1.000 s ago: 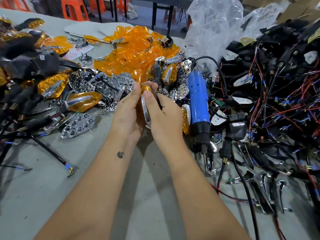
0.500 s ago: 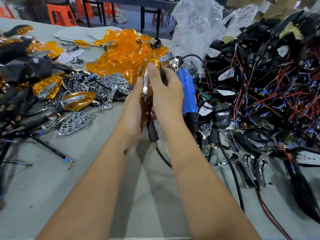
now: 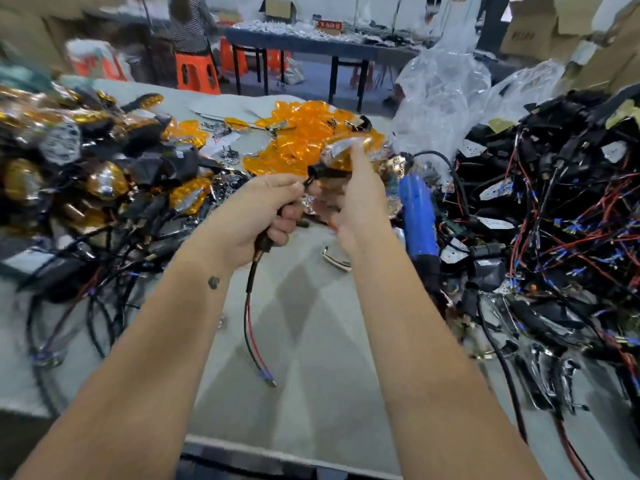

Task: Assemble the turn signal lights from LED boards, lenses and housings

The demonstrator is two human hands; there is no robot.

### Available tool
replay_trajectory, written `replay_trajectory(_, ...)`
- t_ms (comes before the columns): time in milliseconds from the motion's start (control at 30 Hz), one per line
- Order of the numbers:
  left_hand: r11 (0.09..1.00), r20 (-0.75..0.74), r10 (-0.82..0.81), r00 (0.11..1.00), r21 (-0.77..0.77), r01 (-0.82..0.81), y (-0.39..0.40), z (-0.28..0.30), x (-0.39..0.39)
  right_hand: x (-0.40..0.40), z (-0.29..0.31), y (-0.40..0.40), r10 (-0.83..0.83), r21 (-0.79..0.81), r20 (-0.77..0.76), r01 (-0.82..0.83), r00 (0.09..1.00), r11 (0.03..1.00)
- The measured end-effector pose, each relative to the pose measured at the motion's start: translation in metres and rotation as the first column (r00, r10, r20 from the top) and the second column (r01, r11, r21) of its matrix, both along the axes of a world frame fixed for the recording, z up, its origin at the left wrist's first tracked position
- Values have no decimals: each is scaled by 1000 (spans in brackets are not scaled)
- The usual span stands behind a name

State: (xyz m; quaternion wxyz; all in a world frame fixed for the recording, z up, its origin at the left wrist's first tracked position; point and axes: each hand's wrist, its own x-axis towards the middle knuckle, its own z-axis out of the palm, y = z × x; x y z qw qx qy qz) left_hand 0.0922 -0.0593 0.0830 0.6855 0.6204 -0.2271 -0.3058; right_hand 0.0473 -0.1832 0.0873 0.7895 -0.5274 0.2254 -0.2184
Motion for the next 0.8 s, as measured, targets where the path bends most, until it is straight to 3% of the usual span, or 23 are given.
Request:
replay_trajectory(100, 984, 75, 167, 983, 56, -171, 35, 21, 22, 18, -4, 46, 284, 2, -39, -284, 958, 959)
replay_trajectory(167, 898, 314, 301, 900, 225, -378, 57, 35, 39, 29, -8, 79, 419, -61, -70, -423, 905, 904)
replay_trajectory(233, 709, 620, 311, 720, 353, -610, 82, 45, 60, 38, -15, 105, 504, -157, -88, -512, 859, 845)
replay_trajectory(267, 630, 725, 295, 622, 341, -698, 94, 46, 70, 42, -17, 114, 529, -181, -85, -535, 845, 826)
replay_trajectory(367, 462, 894, 226, 386, 251, -851, 127, 37, 95, 47, -25, 127, 562, -198, -77, -565, 824, 801)
replay_trajectory(433, 235, 915, 29, 403, 386, -892, 141, 22, 109, 47, -32, 124, 569, -174, -96, -576, 817, 798)
replay_trajectory(500, 70, 832, -68, 550, 554, -829, 145, 3, 113, 44, -38, 114, 549, -163, -123, -562, 827, 811)
replay_trajectory(567, 111, 822, -2, 570, 566, -817, 143, -13, 111, 37, -41, 99, 493, -154, -130, -508, 860, 847)
replay_trajectory(667, 281, 942, 195, 275, 215, -935, 126, -23, 98, 11, -38, 67, 376, -158, -84, -385, 923, 909)
replay_trajectory(733, 440, 938, 312, 149, -4, -898, 105, -19, 83, -17, -31, 43, 273, -194, -30, -273, 962, 942)
replay_trajectory(767, 534, 919, 365, 151, -74, -842, 89, -19, 70, -37, -25, 29, 221, -218, 13, -213, 975, 953)
replay_trajectory(800, 626, 890, 400, 219, -91, -775, 71, -24, 53, -59, -19, 14, 158, -205, 106, -134, 982, 970)
